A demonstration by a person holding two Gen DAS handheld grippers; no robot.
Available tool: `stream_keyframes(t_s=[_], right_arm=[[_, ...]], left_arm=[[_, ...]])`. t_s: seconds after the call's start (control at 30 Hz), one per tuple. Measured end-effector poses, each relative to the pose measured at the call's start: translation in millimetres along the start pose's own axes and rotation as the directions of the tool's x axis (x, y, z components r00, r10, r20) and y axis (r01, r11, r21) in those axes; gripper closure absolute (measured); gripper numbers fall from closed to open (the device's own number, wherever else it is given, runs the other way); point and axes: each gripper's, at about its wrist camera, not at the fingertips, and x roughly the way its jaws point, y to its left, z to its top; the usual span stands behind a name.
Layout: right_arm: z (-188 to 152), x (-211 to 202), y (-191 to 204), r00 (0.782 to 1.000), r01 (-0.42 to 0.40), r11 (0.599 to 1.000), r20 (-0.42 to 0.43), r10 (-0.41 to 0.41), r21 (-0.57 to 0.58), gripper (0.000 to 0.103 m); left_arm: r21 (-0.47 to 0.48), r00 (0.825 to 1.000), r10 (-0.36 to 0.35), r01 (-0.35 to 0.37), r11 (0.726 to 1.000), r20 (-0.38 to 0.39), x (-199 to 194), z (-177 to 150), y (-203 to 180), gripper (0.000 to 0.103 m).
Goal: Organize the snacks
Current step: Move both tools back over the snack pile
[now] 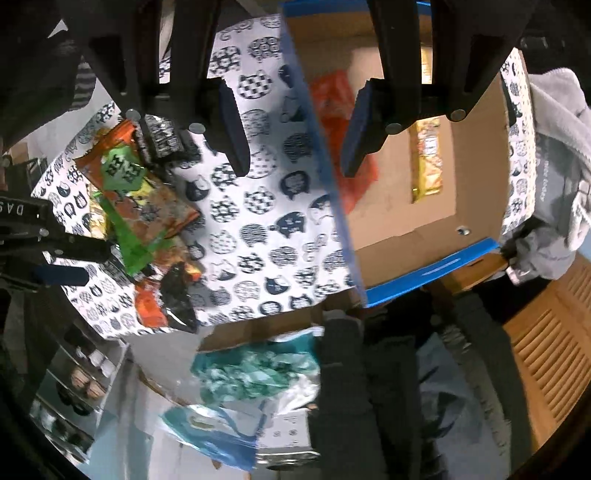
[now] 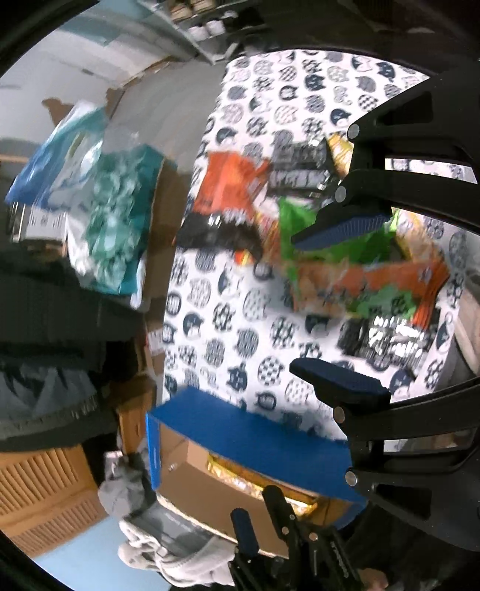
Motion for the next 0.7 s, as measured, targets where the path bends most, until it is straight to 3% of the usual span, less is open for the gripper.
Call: stream_keyframes(t_s=[0.37,0.7], right_arm=[[-36.2,7.1,-70.3,0.997,0.068,0.989,-0.046,-0.063,0.132,0.043],[-62.4,33.5,-104.9,0.988,0.115,0.974,-0.128,-0.090,0.195,0.043]], left_arm=[[0.064,0.996,-0.035,0.041,0.997,-0.085,27.1,3.1,-58.1,0.051],[0.079,0.988,-0.034,0.046,0.996,-0.152,62.4,-0.4,-85.1,0.051]])
